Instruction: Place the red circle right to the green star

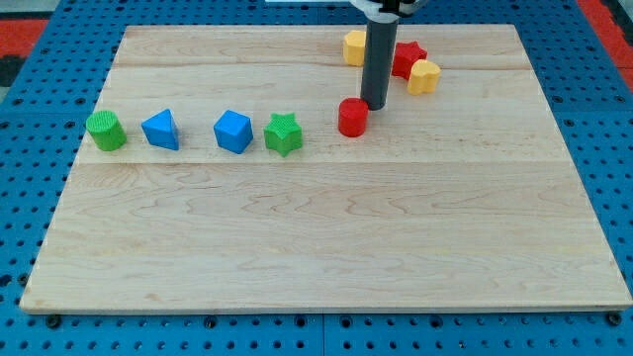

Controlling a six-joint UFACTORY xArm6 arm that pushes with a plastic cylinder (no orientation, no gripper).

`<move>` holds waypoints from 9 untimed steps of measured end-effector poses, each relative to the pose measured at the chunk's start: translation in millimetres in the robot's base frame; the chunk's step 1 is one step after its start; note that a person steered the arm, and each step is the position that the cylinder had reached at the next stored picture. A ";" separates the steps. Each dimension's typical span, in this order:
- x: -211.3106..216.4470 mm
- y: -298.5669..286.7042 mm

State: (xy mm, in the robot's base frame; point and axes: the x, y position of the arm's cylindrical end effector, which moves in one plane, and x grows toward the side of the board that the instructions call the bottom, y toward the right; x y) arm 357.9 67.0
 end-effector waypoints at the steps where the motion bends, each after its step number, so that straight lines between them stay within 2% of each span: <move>1: -26.7 -9.6; 2: -44.0 -55.9; 3: -8.1 -75.1; 6: 6.7 -19.3; 7: -2.0 -23.9; 8: -21.7 2.6; 9: 12.5 42.6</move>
State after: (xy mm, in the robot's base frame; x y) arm 370.4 109.5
